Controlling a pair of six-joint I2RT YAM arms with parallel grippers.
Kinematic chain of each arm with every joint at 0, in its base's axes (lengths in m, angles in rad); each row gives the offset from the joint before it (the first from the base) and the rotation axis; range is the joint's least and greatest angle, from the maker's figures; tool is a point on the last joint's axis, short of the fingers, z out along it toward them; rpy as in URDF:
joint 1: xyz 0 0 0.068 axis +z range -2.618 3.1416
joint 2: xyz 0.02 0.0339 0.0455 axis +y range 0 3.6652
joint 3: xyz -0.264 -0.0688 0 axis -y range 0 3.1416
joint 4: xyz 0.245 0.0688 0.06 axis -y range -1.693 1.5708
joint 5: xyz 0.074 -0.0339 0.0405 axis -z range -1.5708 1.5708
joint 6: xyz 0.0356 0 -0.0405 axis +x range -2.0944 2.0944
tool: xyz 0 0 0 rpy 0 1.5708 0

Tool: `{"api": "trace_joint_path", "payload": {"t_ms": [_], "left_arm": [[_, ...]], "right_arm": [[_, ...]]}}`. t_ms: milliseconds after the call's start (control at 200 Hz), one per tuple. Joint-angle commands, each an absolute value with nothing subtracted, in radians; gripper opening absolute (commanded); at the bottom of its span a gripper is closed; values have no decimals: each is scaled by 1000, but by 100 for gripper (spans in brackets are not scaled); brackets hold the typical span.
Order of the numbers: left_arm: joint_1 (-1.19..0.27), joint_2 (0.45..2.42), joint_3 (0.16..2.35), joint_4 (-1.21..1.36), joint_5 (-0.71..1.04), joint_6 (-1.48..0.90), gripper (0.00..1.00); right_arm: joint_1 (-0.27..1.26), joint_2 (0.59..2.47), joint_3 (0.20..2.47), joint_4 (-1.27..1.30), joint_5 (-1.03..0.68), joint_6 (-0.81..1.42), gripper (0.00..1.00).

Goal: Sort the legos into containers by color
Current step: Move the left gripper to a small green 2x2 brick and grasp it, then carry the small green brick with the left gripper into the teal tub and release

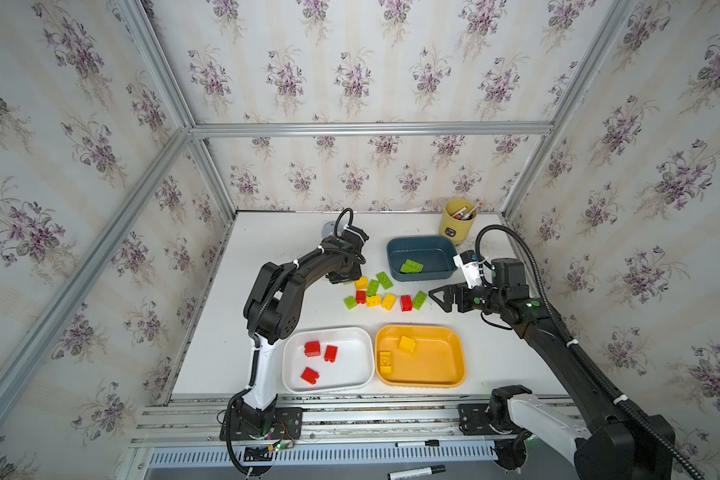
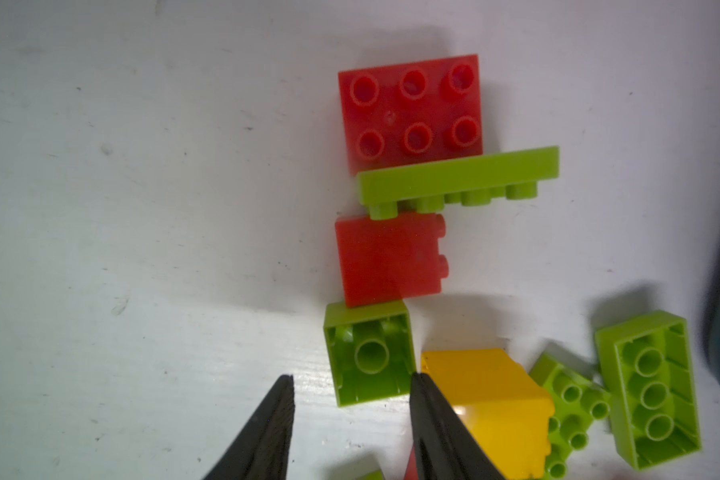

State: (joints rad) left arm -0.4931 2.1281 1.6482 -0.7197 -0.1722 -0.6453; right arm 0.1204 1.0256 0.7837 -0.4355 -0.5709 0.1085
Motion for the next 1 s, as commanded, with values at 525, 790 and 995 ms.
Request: {"api": "trace_joint_path", "payload": {"t_ms": [525,790,995], "left_arm": [[-491,2173,1663,-696,-128,-654,51],[-486,2169,1652,-698,-150,-629,36],[-479,2120,1641,-700,-142,-597,27]], "right_arm": [[120,1025,785,-421,-595,120,100],[120,1023,782,-422,-594,120,100],[120,1023,785,-421,-595,122,100]]}}
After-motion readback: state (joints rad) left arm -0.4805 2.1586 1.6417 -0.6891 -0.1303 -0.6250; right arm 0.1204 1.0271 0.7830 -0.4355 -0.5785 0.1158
